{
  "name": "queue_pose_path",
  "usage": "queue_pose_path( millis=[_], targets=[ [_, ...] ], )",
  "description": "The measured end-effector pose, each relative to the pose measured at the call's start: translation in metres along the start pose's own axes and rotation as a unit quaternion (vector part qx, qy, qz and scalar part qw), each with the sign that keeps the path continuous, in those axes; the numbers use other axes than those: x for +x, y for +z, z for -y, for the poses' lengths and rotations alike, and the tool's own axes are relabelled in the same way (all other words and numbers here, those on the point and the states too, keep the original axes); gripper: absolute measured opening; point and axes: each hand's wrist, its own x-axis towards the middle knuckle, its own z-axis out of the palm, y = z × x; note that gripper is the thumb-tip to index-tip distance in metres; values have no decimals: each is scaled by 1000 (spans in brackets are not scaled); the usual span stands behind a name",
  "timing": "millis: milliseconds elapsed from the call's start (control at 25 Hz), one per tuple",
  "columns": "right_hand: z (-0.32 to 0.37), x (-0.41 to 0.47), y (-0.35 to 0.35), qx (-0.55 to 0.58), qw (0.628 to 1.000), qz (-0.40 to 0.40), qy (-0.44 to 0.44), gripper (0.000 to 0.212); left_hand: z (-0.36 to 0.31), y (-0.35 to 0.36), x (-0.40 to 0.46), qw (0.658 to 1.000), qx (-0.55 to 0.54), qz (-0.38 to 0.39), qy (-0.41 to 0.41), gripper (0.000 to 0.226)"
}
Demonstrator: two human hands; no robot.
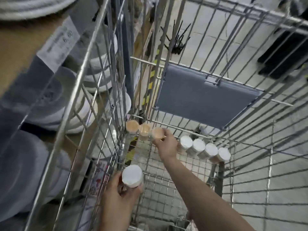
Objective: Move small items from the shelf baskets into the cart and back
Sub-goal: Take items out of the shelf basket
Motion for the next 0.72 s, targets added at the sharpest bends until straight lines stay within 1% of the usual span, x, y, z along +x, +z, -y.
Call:
queue_pose_path(
  millis=[80,240,320,400,480,560,600,640,720],
  targets=[
    [0,3,6,5,1000,-5,1,56,9,0,2,1000,-6,-2,-13,60],
    [-4,2,10,27,1000,-10,-1,62,10,1,1,1000,8,-6,-20,54],
    [-7,-2,1,30,1000,-6,7,56,0,5,1,999,34,6,-17,51],
    [-11,-15,-17,17,1000,-3,4,42,-5,12,5,999,44,29,1,51],
    [-18,-35,-43,13,1000,-17,1,35,-9,25,11,998,55,43,12,49],
    [-29,-58,-71,3,998,-56,3,30,-8,44,15,996,70,55,15,46],
    [-36,-68,-86,-2,996,-85,18,28,-7,56,15,994,78,68,18,45],
    [-46,-78,-98,2,992,-119,43,25,-6,69,15,992,87,86,18,45],
    [-66,-93,-118,45,978,-179,102,19,-5,101,14,986,101,130,21,45]
  ],
)
